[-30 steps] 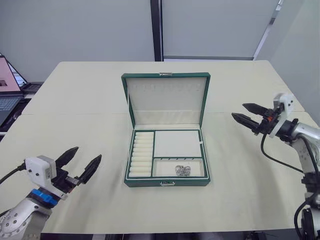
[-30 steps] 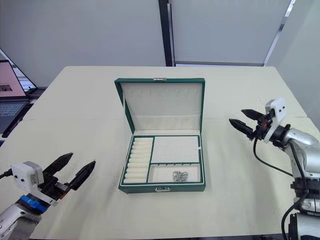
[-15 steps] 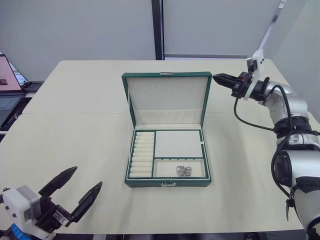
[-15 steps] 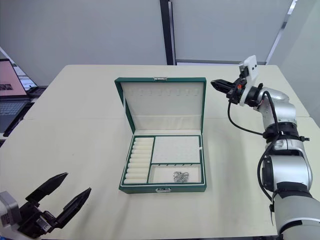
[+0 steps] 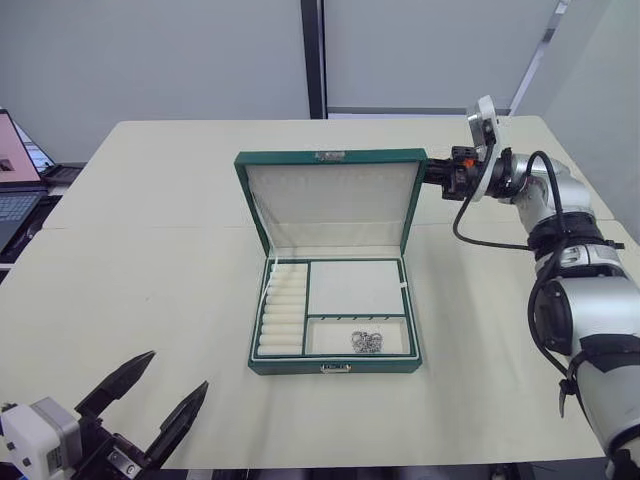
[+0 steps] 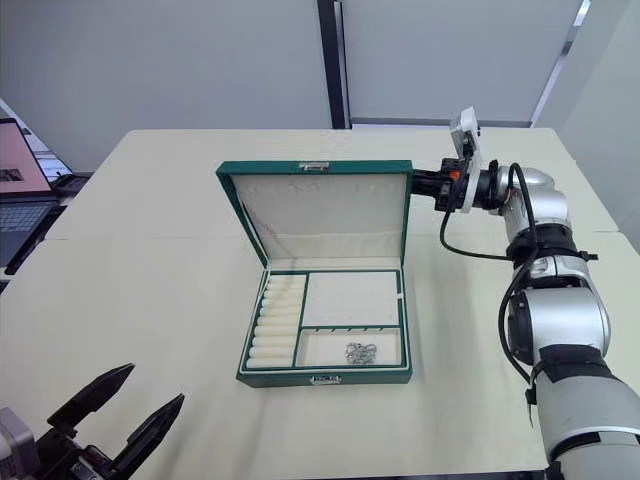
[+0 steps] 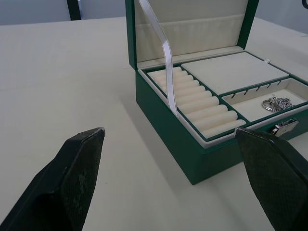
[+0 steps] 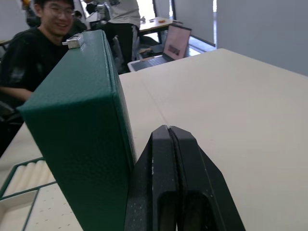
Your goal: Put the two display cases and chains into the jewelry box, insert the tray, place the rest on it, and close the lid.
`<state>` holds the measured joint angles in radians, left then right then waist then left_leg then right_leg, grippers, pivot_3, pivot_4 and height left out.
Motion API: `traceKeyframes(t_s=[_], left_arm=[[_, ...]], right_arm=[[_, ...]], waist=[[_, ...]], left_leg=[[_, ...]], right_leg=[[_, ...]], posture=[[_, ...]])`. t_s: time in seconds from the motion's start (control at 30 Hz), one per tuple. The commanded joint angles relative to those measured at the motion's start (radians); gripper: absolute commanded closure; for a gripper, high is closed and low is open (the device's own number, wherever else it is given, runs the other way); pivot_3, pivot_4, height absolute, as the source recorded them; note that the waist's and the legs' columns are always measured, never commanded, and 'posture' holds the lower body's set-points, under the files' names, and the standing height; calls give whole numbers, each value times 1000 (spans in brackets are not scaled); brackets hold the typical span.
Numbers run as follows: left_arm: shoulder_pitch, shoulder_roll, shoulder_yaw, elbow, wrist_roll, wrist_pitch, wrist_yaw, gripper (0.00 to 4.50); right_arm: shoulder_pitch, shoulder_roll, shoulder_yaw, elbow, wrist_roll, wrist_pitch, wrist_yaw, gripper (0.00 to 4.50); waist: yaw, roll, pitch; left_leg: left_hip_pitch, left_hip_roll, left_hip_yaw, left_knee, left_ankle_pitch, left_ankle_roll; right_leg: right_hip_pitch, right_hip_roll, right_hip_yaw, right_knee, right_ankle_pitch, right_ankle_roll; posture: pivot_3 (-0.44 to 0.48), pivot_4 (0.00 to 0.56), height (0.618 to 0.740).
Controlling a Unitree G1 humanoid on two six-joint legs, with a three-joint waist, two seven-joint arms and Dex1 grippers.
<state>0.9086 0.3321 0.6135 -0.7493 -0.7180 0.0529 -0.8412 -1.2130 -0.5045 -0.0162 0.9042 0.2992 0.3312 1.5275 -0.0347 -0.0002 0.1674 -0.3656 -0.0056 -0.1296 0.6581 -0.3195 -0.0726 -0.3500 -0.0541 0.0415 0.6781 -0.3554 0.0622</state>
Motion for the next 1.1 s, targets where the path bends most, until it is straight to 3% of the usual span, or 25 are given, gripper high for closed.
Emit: traceKeyframes(t_s=[0.03, 0.23, 0.5, 0.63, 0.8, 0.93, 1.1], left_arm=[[-7, 11, -17, -29, 16, -16, 7, 0], [-23, 21, -38, -9, 41, -20, 0, 0], [-89, 72, -47, 26, 64, -3, 7, 0], [-204, 145, -34, 42, 75, 82, 104, 0], [-425, 238, 27, 120, -5, 252, 285, 0], [-528, 304, 40, 279, 22, 278, 252, 0], [-651, 371, 60, 551, 117, 194, 205, 0]], right_arm=[[83, -40, 43, -240, 63, 110, 82, 4478], [248, -114, 83, -540, 140, 239, 75, 4478], [342, -178, 4, -648, 191, 296, -25, 4478], [439, -221, -59, -704, 205, 302, -92, 4478], [592, -261, -139, -744, 193, 279, -221, 3481], [706, -256, -210, -770, 186, 220, -326, 2432], [850, -252, -296, -753, 175, 131, -424, 1019]], waist=[[1, 0, 0], [3, 0, 1], [4, 0, 1], [11, -1, 1], [9, -1, 0], [-2, 0, 0], [-1, 0, 0]], left_leg=[[0, 0, 0, 0, 0, 0], [0, -1, -1, 0, 0, 0], [0, -1, 1, 0, 0, 0], [0, -2, 0, 1, 0, 1], [0, -2, -1, 2, 0, 1], [1, -1, 1, 2, 1, -1], [1, -1, 3, 1, 1, -1]], right_leg=[[0, 0, 0, 0, 0, 0], [1, 0, -1, 0, 0, 0], [1, 2, -1, 0, 0, 0], [2, 1, -3, 0, 0, 0], [5, 1, -4, 0, 0, 0], [4, 2, -2, 1, 0, 0], [2, 3, -2, 2, 0, 0]], posture=[[0, 150, 740], [0, 150, 740], [0, 150, 740], [0, 150, 740], [0, 150, 740], [0, 150, 740], [0, 150, 740]])
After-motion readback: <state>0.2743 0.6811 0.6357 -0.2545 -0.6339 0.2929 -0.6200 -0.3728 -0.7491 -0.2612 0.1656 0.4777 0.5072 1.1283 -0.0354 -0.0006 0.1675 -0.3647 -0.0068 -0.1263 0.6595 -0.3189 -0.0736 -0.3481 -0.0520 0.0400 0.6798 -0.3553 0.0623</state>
